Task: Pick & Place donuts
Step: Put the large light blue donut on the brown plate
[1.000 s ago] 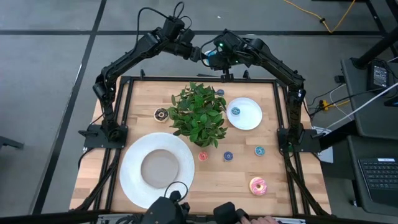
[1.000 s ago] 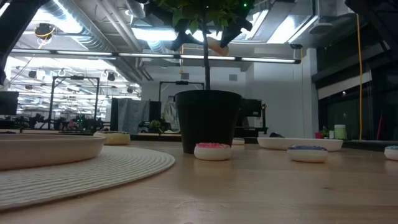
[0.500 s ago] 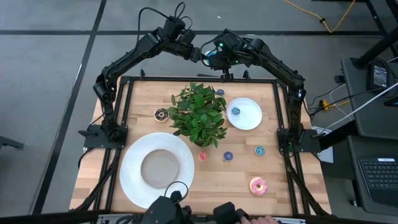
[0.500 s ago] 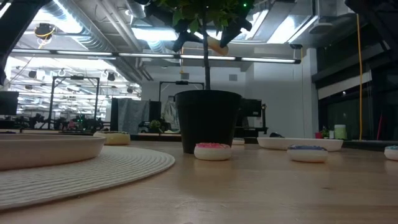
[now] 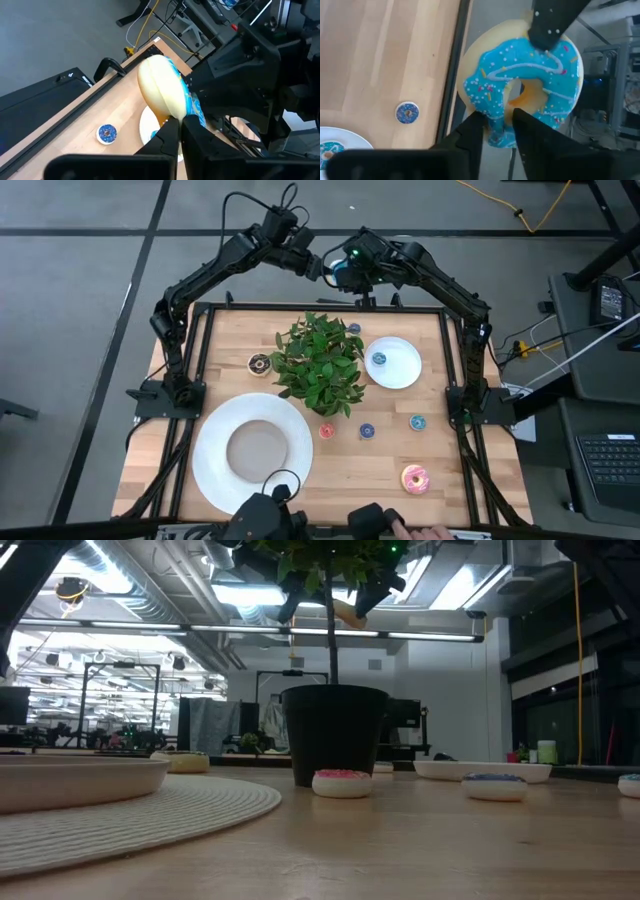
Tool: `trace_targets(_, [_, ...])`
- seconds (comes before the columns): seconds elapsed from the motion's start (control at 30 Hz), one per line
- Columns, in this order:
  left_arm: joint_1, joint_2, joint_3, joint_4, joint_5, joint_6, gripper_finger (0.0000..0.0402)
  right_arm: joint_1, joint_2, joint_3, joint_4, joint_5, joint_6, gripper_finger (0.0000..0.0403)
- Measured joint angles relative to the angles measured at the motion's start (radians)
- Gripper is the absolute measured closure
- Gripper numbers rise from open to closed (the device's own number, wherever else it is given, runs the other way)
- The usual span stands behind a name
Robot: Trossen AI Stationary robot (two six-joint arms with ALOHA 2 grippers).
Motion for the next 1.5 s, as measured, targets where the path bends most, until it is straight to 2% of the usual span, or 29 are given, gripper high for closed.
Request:
trace_targets(0.2, [0.030,0.000,0.000,-0.001,0.009,-0.012,0.0398,0.008,-0.025,0.000,0.002,0.046,0.008,0.0224])
trace_targets(0.37, [0.066,0.000,0.000,-0.021,0.044,-0.021,0.0398,0.009,-0.059,0.000,0.000,0.100,0.012,0.0199])
trace_targets(0.53, [0.100,-0.003,0.000,-0.076,0.054,-0.010,0.0398,0.009,-0.096,0.000,-0.002,0.165,0.035,0.0196])
trace_targets(0.73, [0.150,-0.029,0.000,-0.163,0.113,0.049,0.0399,0.006,-0.125,0.000,-0.013,0.247,0.152,0.0195])
trace_targets(0.83, [0.179,-0.056,0.000,-0.219,0.121,0.099,0.0399,0.000,-0.131,0.000,-0.028,0.250,0.213,0.0195])
trace_targets(1.23, [0.314,-0.112,0.000,-0.371,0.275,0.237,0.0399,-0.019,-0.131,0.000,-0.078,0.251,0.465,0.0195])
trace_targets(1.5, [0.357,-0.118,0.000,-0.500,0.271,0.335,0.0399,-0.022,-0.130,0.000,-0.080,0.251,0.498,0.0195])
